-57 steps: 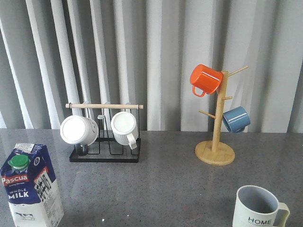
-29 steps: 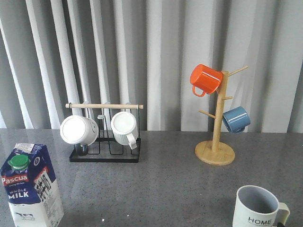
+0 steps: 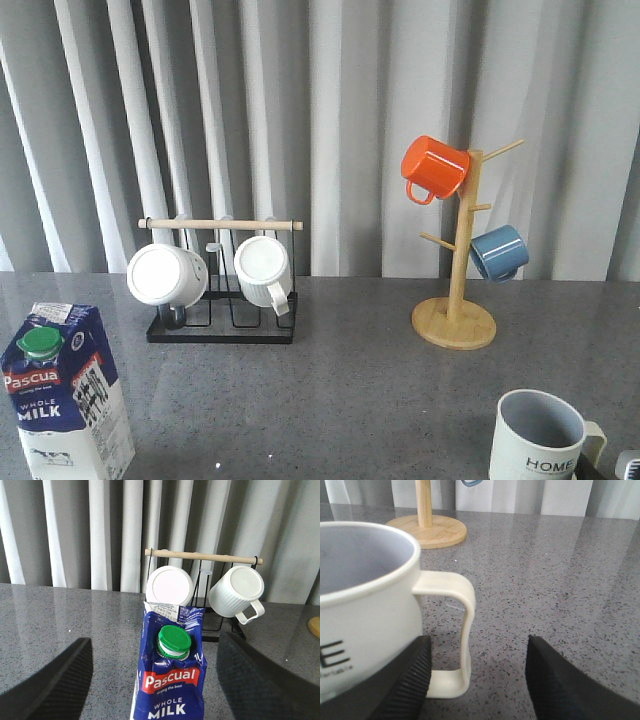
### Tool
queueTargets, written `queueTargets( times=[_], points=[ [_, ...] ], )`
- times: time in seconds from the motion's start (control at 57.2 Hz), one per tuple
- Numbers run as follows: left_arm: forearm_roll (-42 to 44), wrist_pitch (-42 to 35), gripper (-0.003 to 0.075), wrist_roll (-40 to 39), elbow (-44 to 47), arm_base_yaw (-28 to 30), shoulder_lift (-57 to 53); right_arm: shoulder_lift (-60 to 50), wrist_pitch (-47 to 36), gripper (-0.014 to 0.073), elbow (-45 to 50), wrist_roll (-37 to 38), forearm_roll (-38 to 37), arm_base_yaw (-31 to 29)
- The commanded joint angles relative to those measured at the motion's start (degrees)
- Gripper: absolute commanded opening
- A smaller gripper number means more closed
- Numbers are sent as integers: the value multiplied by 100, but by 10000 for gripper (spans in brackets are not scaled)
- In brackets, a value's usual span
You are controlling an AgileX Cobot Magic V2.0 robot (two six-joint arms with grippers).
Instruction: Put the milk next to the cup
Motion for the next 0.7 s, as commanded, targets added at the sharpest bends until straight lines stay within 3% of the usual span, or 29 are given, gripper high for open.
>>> queueTargets(
  times=[0.0, 0.14, 0.35, 0.682],
  points=[
    [-38, -412, 513, -35, -202, -28, -16, 4, -415, 386, -204, 0, -34, -47],
    [-38, -412, 513, -35, -202, -28, -16, 178, -428, 268, -357, -6, -34, -47],
    [-38, -412, 513, -35, -202, -28, -16, 291, -186, -11, -521, 1, -289, -315],
    [-38, -412, 513, -35, -202, -28, -16, 139, -260, -6, -602, 236, -1258, -492]
  ],
)
